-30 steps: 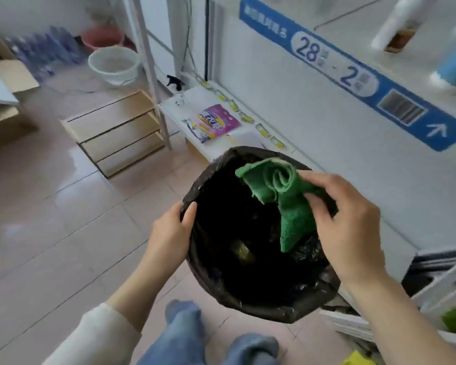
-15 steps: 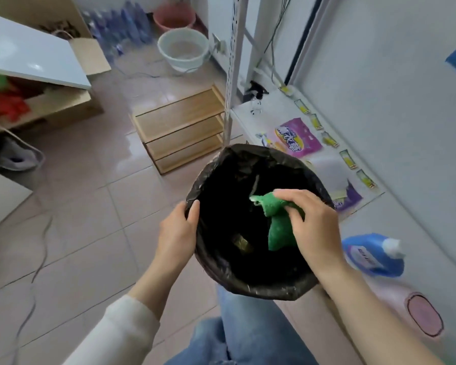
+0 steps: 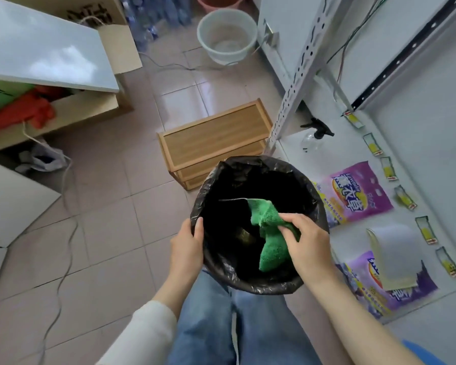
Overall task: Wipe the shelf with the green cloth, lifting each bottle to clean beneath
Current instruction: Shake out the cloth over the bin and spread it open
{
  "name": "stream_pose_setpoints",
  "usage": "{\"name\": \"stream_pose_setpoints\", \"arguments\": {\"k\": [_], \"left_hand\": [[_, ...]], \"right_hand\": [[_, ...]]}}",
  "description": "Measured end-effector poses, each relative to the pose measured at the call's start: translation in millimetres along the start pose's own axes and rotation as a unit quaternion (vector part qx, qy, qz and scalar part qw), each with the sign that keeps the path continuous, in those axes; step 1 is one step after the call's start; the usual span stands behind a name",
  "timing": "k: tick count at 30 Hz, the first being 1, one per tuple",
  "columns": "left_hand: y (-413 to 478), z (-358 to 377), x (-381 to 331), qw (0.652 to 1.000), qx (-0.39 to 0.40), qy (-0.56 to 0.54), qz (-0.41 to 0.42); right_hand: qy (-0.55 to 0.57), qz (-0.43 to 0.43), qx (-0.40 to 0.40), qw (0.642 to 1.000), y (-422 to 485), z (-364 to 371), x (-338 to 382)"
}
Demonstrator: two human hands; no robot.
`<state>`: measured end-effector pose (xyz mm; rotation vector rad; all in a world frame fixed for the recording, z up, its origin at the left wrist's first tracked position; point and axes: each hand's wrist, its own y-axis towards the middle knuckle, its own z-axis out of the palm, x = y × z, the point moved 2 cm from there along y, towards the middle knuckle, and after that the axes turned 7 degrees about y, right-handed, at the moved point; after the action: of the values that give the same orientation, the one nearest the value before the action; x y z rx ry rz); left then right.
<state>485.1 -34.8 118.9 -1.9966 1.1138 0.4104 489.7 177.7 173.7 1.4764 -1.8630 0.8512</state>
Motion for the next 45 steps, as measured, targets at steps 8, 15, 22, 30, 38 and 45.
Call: {"name": "stream_pose_setpoints", "arguments": {"k": [8, 15, 22, 30, 38, 45], "left_hand": [[148, 62, 9, 0.997, 0.039, 0.061, -0.027], [271, 140, 50, 0.992, 0.086, 0.094, -0.009], [366, 239, 111, 0.989, 0.086, 0.116, 0.020], [398, 302, 146, 0.990, 0.076, 0.114, 0.030], [399, 317, 152, 0.991, 0.122, 0.059, -0.020], [376, 282, 131, 0.991, 0.097, -0.005, -0.096]], "right_hand": [[0.001, 0.046, -0.052, 0.998, 97, 91, -35], [0.005, 0.156, -0.036, 0.987, 182, 204, -128], [0.021, 0.178, -0.091, 0.980, 235, 269, -235], [-0.038, 0.073, -0.153, 0.985, 238, 299, -303], [-0.018, 0.144, -0.135, 0.980, 236, 296, -334], [-0.003, 0.161, -0.120, 0.980, 225, 276, -312]]}}
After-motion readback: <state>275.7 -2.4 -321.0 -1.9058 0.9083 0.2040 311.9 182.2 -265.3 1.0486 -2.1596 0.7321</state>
